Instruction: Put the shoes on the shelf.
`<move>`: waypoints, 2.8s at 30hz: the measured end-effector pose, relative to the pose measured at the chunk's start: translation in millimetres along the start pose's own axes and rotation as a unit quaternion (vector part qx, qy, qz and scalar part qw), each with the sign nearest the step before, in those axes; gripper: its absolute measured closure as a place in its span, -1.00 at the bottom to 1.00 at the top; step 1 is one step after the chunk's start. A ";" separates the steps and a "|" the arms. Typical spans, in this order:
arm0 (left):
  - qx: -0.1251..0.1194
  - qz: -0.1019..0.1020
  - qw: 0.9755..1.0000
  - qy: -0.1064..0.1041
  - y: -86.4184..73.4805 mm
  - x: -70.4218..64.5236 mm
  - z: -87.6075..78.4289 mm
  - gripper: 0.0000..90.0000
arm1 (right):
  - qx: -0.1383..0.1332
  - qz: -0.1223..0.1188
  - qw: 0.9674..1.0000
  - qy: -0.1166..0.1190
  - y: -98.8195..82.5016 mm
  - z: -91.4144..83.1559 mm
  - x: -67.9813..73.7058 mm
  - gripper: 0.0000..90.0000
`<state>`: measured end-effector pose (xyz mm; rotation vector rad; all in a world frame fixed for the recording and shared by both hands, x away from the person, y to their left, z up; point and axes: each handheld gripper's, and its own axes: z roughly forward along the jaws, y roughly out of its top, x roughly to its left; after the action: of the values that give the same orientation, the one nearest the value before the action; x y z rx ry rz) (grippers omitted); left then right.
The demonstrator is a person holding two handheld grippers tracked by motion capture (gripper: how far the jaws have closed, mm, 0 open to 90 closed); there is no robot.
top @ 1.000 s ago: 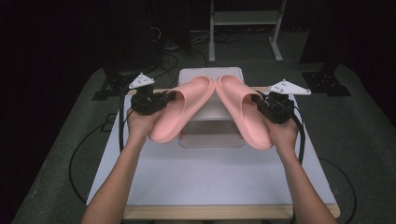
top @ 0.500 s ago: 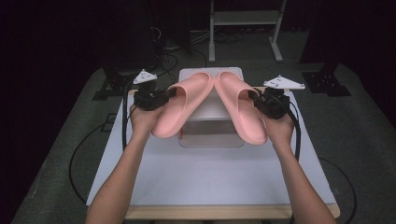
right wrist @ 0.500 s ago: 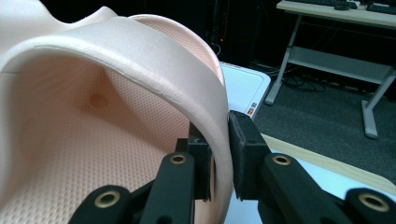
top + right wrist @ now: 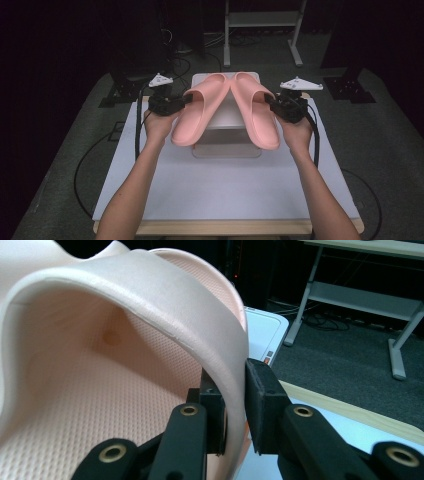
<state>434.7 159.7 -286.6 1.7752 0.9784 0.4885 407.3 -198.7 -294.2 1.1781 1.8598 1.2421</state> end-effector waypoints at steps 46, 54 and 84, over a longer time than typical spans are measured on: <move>0.007 -0.043 0.999 0.032 5.3 -1.0 29.5 0.56 | 0.021 0.037 0.999 -0.024 14.0 32.6 -1.0 0.57; 0.007 -0.046 0.998 0.036 5.0 -2.3 33.1 0.53 | 0.024 0.037 0.999 -0.028 15.3 37.5 1.2 0.54; -0.006 -0.059 0.998 0.036 4.7 -8.1 43.7 0.44 | 0.026 0.041 0.998 -0.035 17.7 49.8 5.4 0.48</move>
<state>462.6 127.2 -299.3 1.6883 1.1217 0.4861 452.8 -171.5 -296.7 1.3200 1.8179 1.1873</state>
